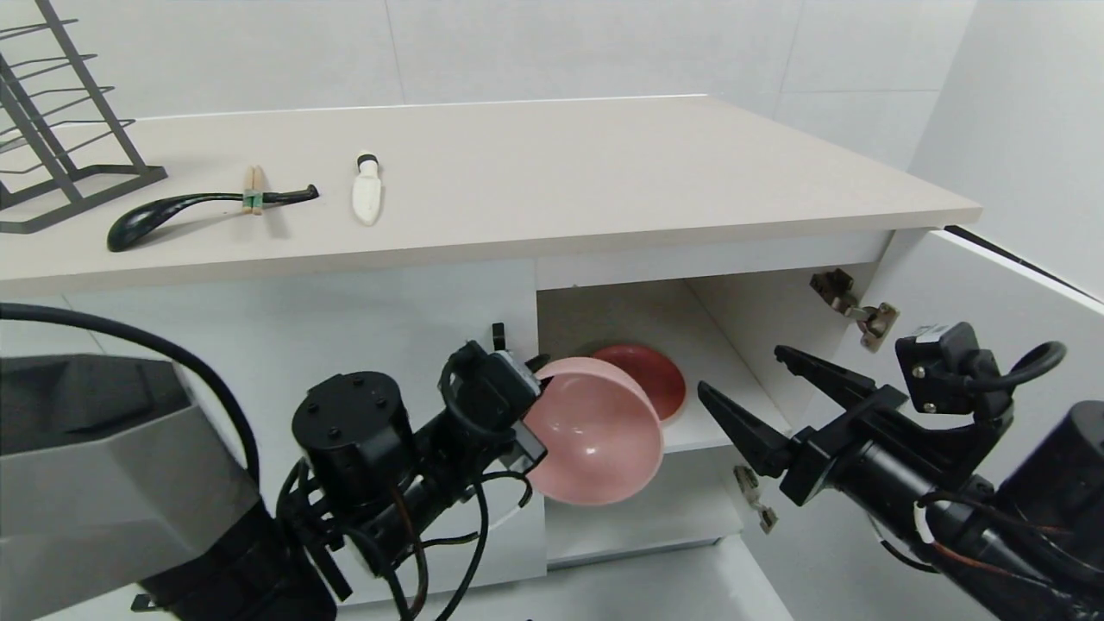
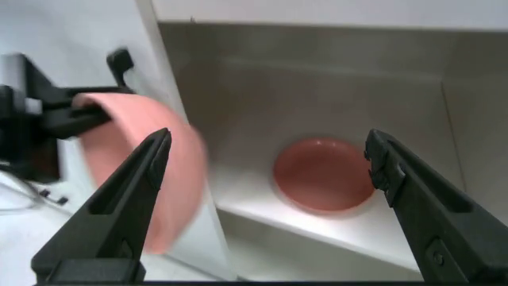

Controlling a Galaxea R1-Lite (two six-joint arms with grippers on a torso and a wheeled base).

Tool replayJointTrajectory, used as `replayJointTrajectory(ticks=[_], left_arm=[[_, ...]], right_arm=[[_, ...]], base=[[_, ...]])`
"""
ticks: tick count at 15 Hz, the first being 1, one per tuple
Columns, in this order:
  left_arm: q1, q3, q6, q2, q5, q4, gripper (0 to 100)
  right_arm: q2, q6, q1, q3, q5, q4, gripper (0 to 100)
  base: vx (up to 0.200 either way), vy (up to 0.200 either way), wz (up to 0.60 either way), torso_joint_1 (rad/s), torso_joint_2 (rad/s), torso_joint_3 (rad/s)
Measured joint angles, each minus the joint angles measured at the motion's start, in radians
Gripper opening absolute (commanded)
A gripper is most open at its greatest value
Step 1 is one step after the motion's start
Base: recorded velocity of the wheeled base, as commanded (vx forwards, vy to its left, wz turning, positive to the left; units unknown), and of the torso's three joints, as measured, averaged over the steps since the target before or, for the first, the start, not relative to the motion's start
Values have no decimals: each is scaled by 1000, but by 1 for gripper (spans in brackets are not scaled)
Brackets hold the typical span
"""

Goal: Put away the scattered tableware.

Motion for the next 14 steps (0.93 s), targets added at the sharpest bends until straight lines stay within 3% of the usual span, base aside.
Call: replayJointTrajectory(ticks=[4,6,10,14], left_arm=[[-45,-143,-59,104,130,0,0],[-67,-186,-91,129,165,0,0],[-129,-268,-223,148,342,0,0],[-175,-281,-263,155,361,0,0]], right_arm=[[-11,-1,-17,-10,0,0,100],[0,-2,-33,-12,0,0,100],[77,-2,-97,-18,0,0,100],[146,-2,-121,-27,-1,0,100]], base=[[0,0,0,0,0,0],[0,0,0,0,0,0],[0,0,0,0,0,0],[0,0,0,0,0,0]])
